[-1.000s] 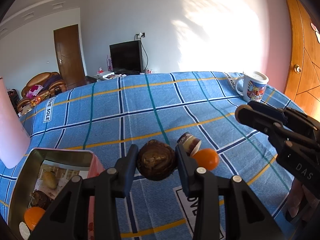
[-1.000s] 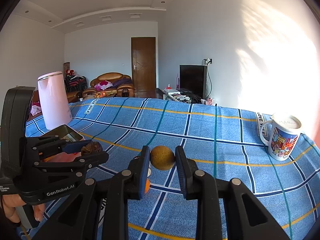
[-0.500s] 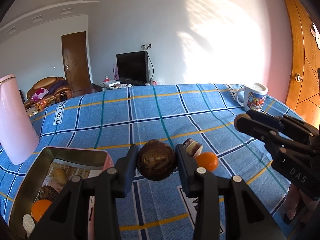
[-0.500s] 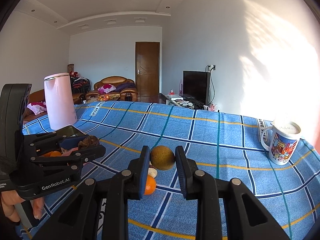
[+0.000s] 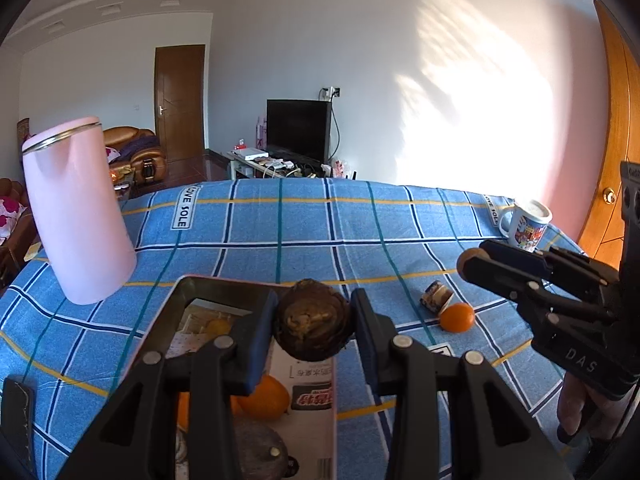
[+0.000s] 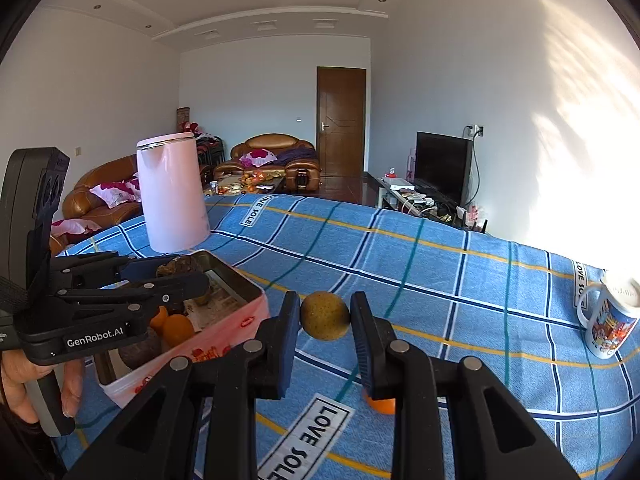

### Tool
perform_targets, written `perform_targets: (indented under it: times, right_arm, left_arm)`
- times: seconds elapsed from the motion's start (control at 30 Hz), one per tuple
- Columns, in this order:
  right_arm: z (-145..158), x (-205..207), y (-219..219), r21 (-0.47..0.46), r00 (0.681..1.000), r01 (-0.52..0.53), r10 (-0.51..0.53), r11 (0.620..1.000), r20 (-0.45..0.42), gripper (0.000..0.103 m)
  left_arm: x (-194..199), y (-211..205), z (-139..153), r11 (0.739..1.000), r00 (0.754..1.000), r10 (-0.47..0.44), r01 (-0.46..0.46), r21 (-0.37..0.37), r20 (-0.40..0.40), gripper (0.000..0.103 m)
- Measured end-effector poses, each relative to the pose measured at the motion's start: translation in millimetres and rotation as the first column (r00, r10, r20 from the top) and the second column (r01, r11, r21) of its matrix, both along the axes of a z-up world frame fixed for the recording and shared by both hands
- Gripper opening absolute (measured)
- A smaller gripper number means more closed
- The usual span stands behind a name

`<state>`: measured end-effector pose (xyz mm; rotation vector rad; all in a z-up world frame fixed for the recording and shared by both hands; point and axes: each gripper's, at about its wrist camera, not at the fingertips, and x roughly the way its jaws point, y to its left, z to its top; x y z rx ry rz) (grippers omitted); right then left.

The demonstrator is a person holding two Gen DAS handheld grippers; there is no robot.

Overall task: Organize fruits
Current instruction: 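Carry the brown fruit and yellow fruit over the pink tin, then open both tools to drop the two fruits into the pink tin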

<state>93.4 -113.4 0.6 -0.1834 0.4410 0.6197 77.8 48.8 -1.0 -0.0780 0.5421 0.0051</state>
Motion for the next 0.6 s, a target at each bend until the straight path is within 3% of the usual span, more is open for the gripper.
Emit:
perform_targets:
  times: [0.27,0.6]
  right_arm:
    - [-6,-6,66,-0.039,0.992,-0.120,0.118,0.992,-0.045,0.028]
    - [-37,5,107,-0.079,0.977,-0.174,0.162,0.982,-0.137,0.028]
  left_arm:
    - [2,52,-13,0.997,0.994,0.074,-0.076,-0.029,-0.078,0.040]
    - [13,62,-33,0.997,0.987,0.069,-0.074,-0.033,-0.143,0.040]
